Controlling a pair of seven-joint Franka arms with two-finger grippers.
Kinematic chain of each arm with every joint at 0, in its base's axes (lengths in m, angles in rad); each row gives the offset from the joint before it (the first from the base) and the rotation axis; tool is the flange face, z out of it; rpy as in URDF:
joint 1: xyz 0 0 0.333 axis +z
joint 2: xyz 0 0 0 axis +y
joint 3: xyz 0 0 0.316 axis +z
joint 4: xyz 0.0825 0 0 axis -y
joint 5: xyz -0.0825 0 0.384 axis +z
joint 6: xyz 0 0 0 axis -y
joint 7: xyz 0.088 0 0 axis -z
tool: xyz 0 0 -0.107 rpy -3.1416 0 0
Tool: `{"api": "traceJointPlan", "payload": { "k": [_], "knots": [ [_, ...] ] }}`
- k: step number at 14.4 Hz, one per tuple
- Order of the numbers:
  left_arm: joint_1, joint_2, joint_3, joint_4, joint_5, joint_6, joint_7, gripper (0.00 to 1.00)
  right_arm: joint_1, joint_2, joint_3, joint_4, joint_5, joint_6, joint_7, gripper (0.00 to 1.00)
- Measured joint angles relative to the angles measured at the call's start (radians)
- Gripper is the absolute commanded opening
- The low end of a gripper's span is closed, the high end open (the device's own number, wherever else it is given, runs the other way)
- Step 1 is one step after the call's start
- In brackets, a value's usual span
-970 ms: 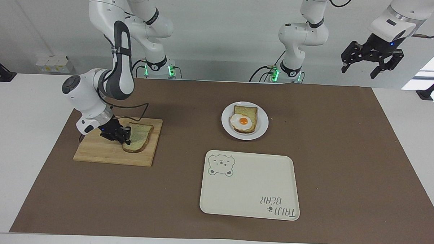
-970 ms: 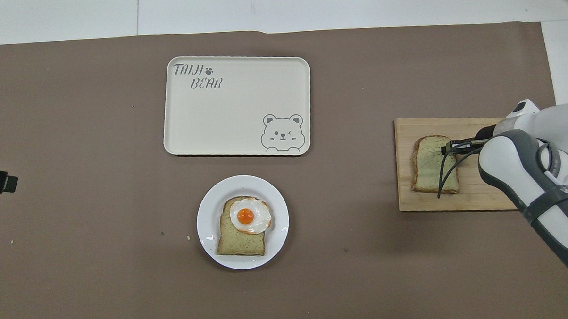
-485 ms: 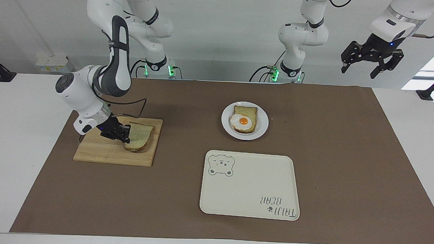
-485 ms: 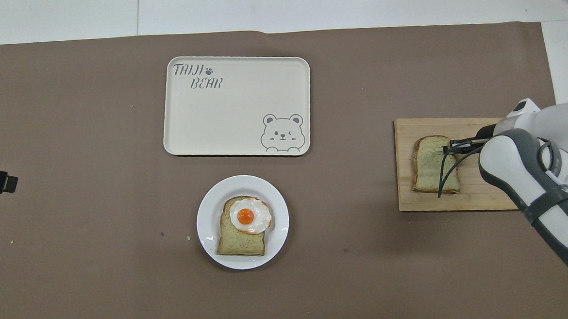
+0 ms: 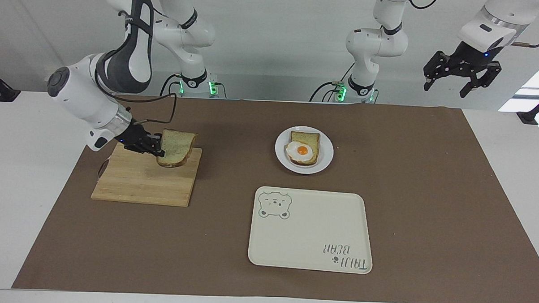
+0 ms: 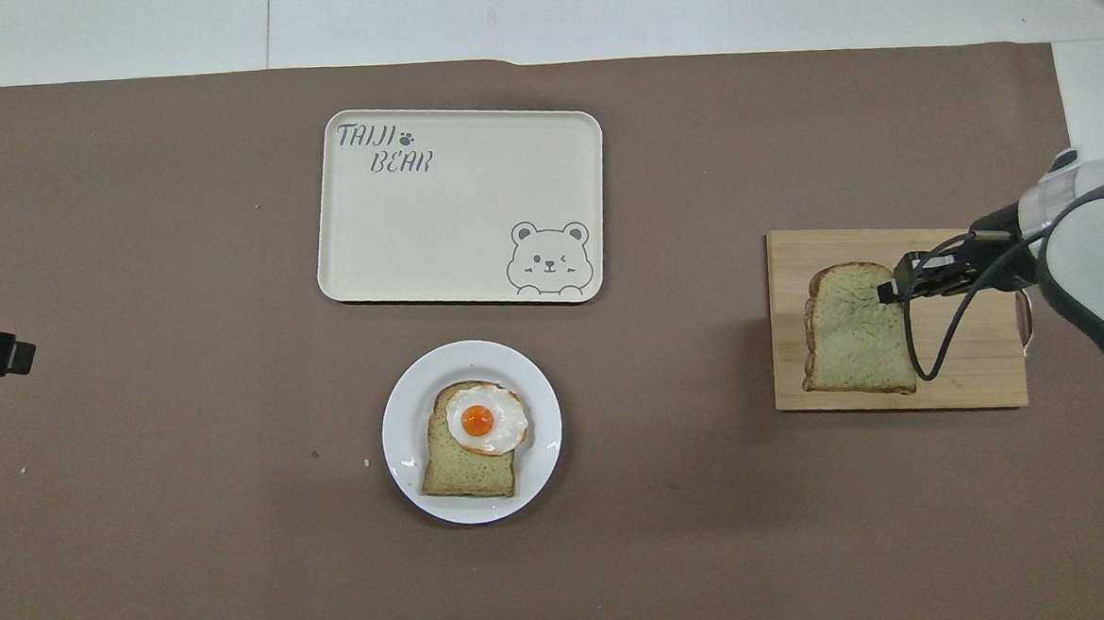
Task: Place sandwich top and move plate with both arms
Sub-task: 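Lift the bread slice with the right gripper and carry it over the plate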
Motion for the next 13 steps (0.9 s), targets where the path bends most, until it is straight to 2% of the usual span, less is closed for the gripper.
{"api": "traceJointPlan", "payload": {
  "k": [4, 8, 13],
  "knots": [
    [0.000, 0.000, 0.000, 0.000, 0.000, 0.000, 0.000, 1.00, 0.031, -0.012, 0.030, 0.015, 0.002, -0.063, 0.096, 0.00],
    [0.000, -0.004, -0.001, -0.006, 0.000, 0.000, 0.000, 1.00, 0.185, -0.012, 0.045, 0.016, 0.002, -0.050, 0.201, 0.00],
    [0.000, -0.012, -0.001, -0.016, 0.000, 0.000, 0.000, 1.00, 0.349, 0.010, 0.051, 0.014, 0.003, 0.057, 0.395, 0.00]
  ]
}}
